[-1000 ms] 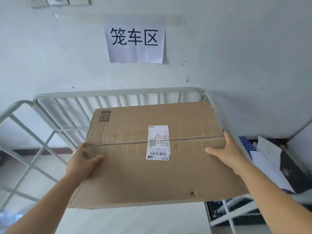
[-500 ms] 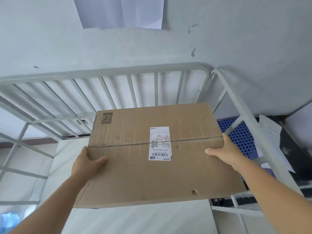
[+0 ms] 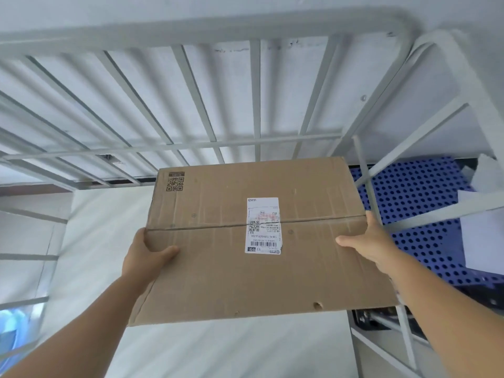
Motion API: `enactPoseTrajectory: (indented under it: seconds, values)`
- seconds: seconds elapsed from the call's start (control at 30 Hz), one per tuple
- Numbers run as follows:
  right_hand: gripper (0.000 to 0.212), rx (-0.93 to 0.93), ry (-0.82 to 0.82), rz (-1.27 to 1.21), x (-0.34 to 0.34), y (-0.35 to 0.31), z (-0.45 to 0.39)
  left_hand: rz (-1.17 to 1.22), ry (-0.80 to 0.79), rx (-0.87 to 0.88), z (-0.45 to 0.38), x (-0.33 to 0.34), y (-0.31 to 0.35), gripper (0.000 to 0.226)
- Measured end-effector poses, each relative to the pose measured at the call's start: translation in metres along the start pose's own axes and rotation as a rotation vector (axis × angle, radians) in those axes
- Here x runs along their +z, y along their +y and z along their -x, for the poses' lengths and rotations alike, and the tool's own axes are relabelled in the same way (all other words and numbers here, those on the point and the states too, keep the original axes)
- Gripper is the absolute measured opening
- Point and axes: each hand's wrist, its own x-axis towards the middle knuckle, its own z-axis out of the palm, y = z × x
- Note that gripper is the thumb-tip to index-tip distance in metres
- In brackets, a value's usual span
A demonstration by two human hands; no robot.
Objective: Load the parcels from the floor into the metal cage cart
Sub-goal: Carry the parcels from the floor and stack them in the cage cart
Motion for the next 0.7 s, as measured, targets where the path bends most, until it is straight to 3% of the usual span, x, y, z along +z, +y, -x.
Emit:
enactPoseTrajectory:
  seconds: [0.23, 0.7]
  values:
    - [0.111, 0.045, -0.008, 0.019, 0.032, 0.013, -0.077, -0.029, -0.049, -0.061, -0.063, 0.059, -0.008, 0.085]
    - [0.110, -0.004, 0.042, -0.003, 0.069, 0.024, -0.189, 0.010, -0.057, -0.014, -0.152, 0.150, -0.021, 0.082]
